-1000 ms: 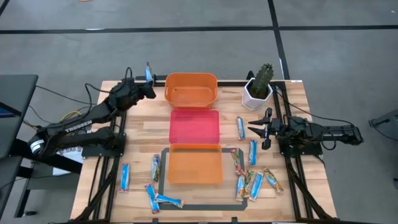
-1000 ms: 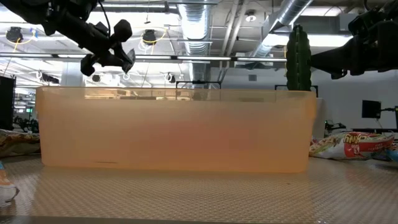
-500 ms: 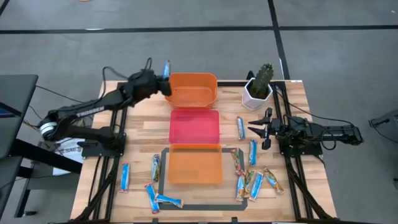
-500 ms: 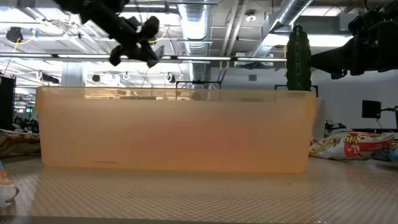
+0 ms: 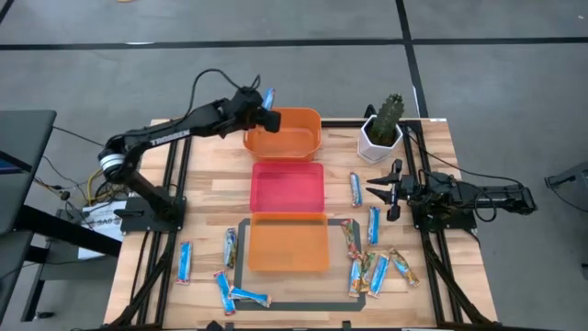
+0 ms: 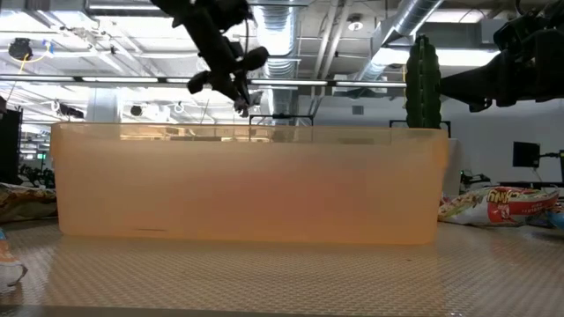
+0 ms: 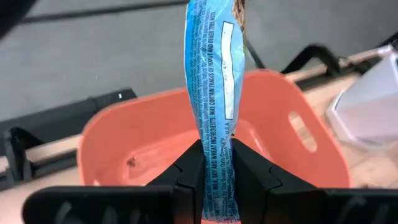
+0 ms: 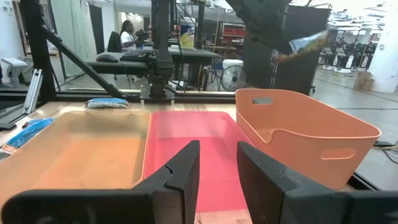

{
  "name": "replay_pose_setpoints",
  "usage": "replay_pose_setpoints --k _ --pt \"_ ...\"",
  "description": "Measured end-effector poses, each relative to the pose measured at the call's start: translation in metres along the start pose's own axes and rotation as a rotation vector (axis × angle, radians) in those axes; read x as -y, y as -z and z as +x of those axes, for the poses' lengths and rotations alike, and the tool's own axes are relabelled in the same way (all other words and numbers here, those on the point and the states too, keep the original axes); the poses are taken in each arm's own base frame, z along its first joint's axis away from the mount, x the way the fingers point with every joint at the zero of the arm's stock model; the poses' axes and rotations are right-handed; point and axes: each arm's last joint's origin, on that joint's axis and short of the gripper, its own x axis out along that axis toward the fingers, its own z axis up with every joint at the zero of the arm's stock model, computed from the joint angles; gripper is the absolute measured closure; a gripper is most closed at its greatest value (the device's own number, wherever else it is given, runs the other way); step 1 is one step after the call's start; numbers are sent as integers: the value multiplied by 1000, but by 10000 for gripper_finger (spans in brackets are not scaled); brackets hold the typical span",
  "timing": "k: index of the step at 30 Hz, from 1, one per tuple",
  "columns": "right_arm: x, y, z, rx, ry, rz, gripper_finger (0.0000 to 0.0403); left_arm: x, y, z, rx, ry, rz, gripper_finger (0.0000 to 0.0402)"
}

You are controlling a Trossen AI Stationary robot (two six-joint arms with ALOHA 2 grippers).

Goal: Pick and place Granola Bars by type
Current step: Put the blue granola bar into the top orange bin

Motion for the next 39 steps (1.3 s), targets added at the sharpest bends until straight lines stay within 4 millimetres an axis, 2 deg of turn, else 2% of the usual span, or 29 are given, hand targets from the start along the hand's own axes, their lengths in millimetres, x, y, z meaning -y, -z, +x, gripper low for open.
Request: replay_pose_setpoints --k 5,12,27,32,39 --pt "0 0 0 0 0 0 301 3 -3 2 4 3 -21 347" --pt "0 0 0 0 0 0 301 -2 9 12 -78 -52 -82 347" --pt "0 0 0 0 -1 0 301 -4 50 72 -334 -151 -161 347" --pt "0 0 0 0 0 0 301 -5 55 79 -387 -137 -167 347" --pt "0 0 0 0 0 0 301 -11 52 80 -383 -157 -189 347"
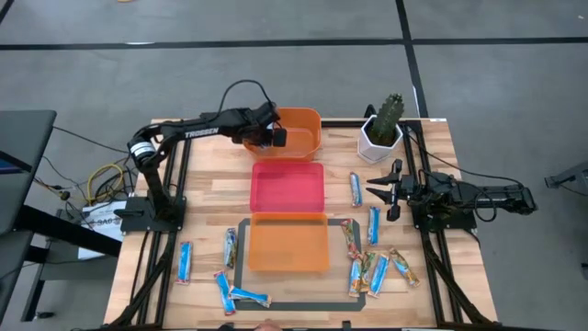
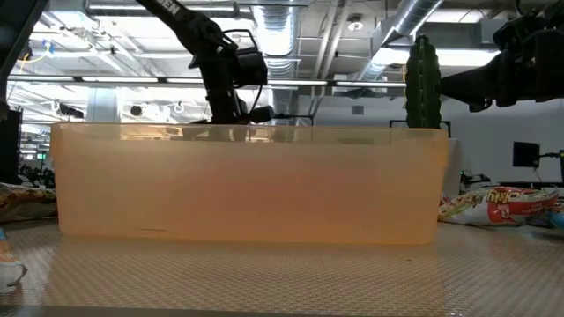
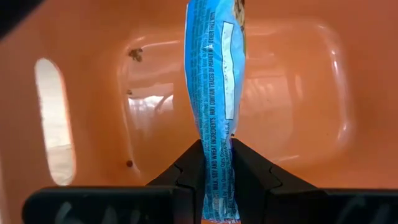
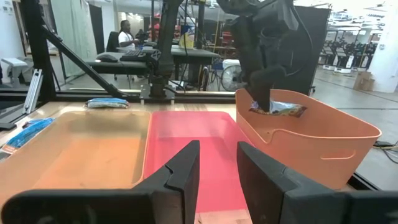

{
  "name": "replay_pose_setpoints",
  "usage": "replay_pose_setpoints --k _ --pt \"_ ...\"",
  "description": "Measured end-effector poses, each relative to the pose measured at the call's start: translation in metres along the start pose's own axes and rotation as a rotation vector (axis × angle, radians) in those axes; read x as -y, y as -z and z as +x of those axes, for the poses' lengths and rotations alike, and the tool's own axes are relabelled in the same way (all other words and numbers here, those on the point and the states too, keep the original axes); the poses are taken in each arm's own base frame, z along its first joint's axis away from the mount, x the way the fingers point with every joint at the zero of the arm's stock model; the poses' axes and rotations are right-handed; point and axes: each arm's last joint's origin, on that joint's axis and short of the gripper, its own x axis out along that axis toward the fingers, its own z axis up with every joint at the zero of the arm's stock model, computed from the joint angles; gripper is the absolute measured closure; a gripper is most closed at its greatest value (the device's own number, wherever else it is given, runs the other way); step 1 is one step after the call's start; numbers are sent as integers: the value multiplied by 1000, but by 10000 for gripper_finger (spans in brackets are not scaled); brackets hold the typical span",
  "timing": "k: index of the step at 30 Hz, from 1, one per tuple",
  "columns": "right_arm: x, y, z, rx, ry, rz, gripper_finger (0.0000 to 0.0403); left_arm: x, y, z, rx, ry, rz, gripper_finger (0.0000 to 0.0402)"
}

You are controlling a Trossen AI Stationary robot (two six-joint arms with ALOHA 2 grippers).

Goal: Pick and place Granola Bars by type
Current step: Put the blue granola bar into the top orange bin

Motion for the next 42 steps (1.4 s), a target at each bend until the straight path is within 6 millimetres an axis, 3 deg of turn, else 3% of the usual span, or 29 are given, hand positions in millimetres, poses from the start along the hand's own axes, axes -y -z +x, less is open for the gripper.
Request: replay_pose_setpoints --k 15,28,38,42 --pt "0 0 0 0 0 0 301 -4 -1 1 -34 1 -32 345" --pt "0 0 0 0 0 0 301 -2 -4 0 -4 19 -57 252" --pt "0 0 0 0 0 0 301 4 -7 -1 32 75 -63 243" --pt "0 0 0 0 0 0 301 9 -9 -10 76 129 -37 243"
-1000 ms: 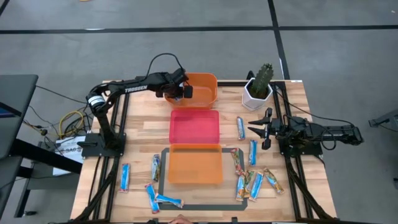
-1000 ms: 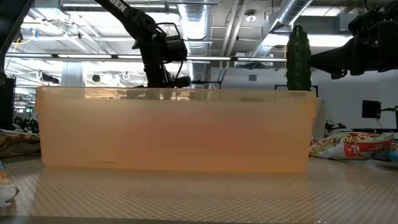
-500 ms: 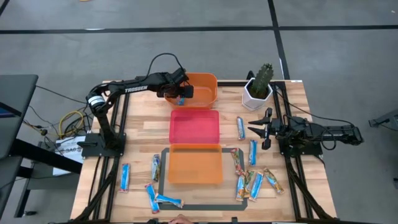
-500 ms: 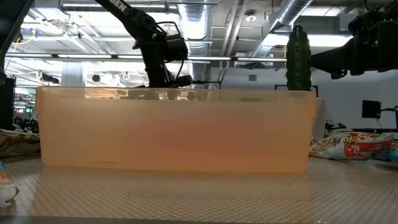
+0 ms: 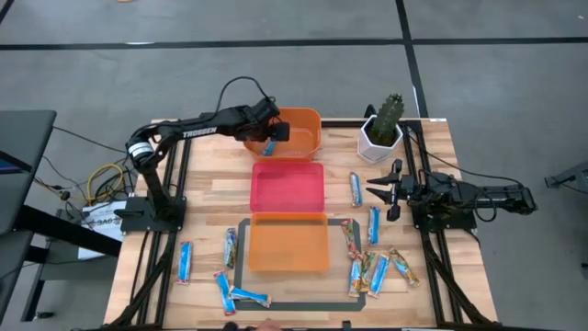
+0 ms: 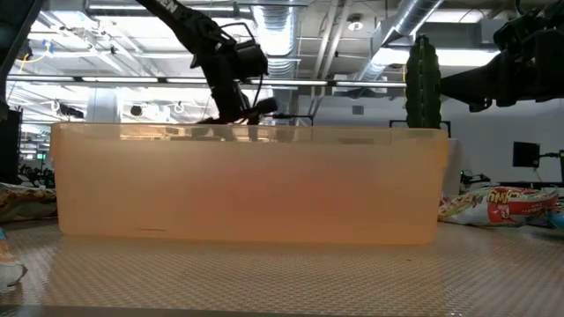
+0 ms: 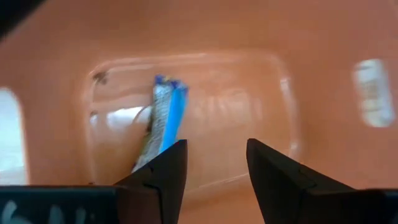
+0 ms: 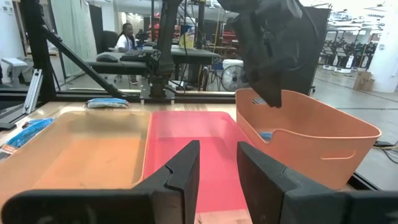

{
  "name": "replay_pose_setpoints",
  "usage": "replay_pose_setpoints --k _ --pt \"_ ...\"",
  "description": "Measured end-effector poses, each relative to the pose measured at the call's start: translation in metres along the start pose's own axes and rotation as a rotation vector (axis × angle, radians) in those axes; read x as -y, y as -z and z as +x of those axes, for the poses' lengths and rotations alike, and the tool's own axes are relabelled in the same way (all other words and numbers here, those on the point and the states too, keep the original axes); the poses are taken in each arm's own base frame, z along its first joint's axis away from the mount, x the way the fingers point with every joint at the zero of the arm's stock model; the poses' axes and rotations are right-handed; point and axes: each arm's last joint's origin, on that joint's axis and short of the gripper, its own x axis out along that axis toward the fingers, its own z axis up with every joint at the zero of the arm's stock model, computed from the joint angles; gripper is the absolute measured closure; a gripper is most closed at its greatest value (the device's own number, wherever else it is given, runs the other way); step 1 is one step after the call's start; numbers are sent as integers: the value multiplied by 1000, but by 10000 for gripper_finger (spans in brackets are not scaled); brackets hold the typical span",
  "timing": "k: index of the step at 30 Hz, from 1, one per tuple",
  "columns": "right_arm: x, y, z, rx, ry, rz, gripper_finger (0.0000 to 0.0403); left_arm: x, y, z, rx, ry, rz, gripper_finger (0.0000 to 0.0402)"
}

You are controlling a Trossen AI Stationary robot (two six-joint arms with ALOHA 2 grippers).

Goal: Pick and place Granola Bars by type
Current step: Put the blue granola bar into the top orange bin

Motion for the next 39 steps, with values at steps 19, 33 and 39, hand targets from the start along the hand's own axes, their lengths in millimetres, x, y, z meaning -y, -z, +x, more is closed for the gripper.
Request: replay_pose_setpoints --k 19,33,39 --pt "0 0 0 0 0 0 301 53 45 -128 263 356 840 243" --pt "0 0 0 0 0 0 301 36 141 -214 27 467 1251 243" --pt "0 0 0 0 0 0 301 17 180 -247 -95 487 1295 243"
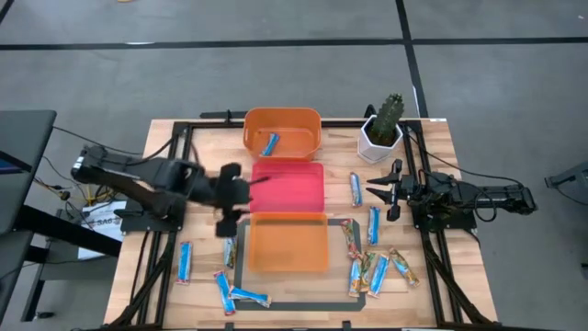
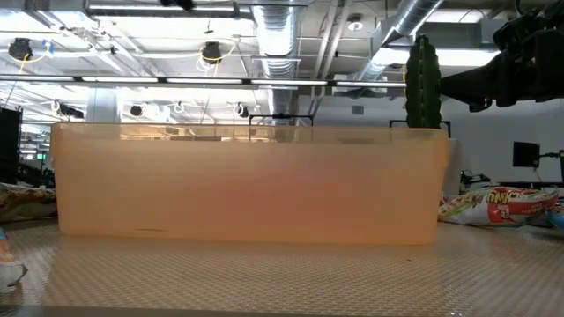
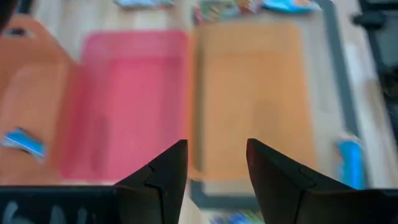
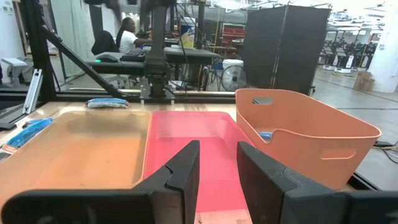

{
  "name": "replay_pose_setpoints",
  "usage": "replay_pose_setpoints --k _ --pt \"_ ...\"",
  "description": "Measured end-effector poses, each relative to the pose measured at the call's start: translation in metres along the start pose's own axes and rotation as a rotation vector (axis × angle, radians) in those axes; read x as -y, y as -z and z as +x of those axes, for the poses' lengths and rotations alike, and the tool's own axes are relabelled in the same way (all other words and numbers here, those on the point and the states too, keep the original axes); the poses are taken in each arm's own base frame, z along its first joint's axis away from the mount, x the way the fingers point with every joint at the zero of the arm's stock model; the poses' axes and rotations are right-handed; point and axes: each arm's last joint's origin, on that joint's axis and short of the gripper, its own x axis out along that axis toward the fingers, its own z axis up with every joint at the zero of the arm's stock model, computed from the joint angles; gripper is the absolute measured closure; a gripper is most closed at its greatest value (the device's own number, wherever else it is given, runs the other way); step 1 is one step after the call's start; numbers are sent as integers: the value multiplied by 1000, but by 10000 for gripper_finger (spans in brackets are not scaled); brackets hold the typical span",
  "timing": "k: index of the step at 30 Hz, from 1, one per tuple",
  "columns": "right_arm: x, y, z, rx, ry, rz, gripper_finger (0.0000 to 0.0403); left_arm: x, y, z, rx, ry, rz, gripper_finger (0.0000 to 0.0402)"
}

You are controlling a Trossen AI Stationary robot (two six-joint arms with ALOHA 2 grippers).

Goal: Pick and place Granola Bars by type
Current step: Put the blue granola bar into the top orange bin

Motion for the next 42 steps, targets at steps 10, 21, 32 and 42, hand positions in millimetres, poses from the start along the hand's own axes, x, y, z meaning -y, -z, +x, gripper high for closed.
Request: replay_pose_setpoints --k 10,21,32,42 --pt "0 0 0 0 0 0 301 57 39 -26 -160 123 -1 243" --pt "0 0 0 0 0 0 301 66 51 -32 -227 81 -202 243" --pt "0 0 0 0 0 0 301 57 84 -6 -350 -228 -813 243" --pt "0 0 0 0 0 0 301 64 110 48 -315 -230 -1148 243"
